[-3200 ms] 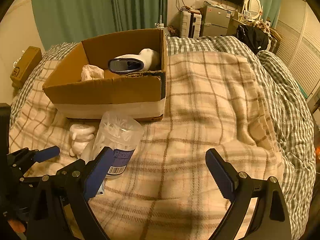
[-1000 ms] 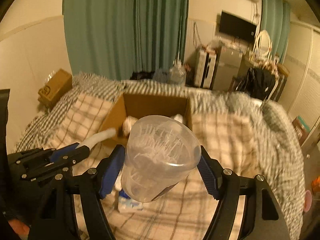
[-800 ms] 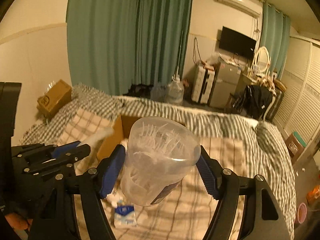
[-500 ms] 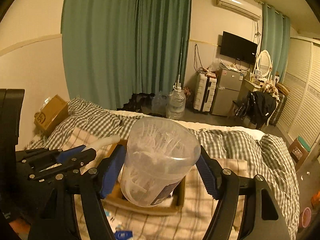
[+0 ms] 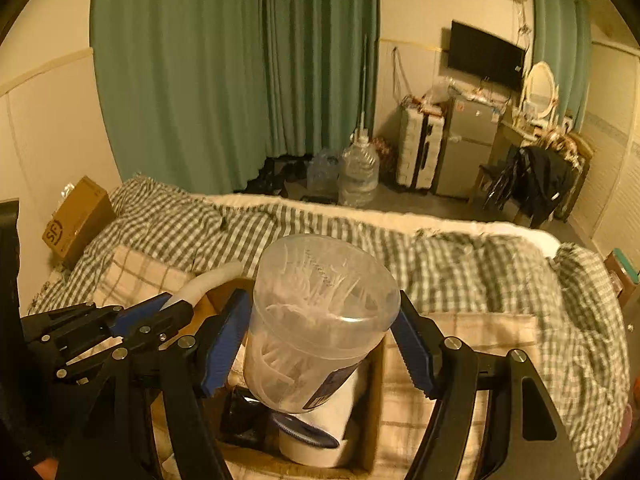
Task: Organize objects
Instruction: 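Lower the tube and clear bottle into the box and open both tools, then grasp the blue tissue pack with the right tool while the left tool grasps the white toy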
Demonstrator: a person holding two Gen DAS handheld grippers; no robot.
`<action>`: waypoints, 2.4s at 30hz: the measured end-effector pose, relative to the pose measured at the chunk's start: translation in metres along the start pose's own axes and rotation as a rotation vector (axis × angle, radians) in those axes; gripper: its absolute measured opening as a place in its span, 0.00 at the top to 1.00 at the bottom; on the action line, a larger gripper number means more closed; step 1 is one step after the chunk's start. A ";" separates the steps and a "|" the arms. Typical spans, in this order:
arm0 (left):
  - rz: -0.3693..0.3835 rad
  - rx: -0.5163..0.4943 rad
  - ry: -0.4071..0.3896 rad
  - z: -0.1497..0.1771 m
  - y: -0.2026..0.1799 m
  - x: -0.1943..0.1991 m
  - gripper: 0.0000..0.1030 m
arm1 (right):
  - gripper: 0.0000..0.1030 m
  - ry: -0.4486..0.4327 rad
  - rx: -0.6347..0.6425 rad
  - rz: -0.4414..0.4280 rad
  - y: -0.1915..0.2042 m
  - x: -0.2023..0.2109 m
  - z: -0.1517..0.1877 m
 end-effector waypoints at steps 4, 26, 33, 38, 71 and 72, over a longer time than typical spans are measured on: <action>0.005 0.004 0.027 0.007 0.002 -0.016 0.88 | 0.32 0.037 -0.017 -0.022 -0.002 -0.023 0.008; -0.091 -0.060 -0.095 0.014 -0.001 0.107 0.00 | 0.09 -0.118 -0.039 0.034 -0.024 0.124 -0.008; -0.115 -0.055 -0.109 0.051 0.008 0.147 0.00 | 0.09 -0.128 -0.006 0.039 -0.008 0.169 0.024; -0.144 -0.018 -0.071 0.093 0.024 0.140 0.00 | 0.09 -0.086 0.005 0.032 0.005 0.163 0.066; -0.152 0.084 0.305 0.205 0.057 0.044 0.00 | 0.49 0.384 0.120 -0.128 0.065 0.023 0.236; -0.151 0.068 0.306 0.203 0.053 0.043 0.00 | 0.49 0.348 0.095 -0.115 0.058 0.031 0.229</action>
Point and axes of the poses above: each gripper's, at about its wrist camera, not at the fingertips, and x roughly against the way its jaws point, y to its left, z to its underside, the point moved 4 cm from there along -x, roughly the way its jaws point, and after that the axes turned 2 degrees about z, right-handed, at the moved point
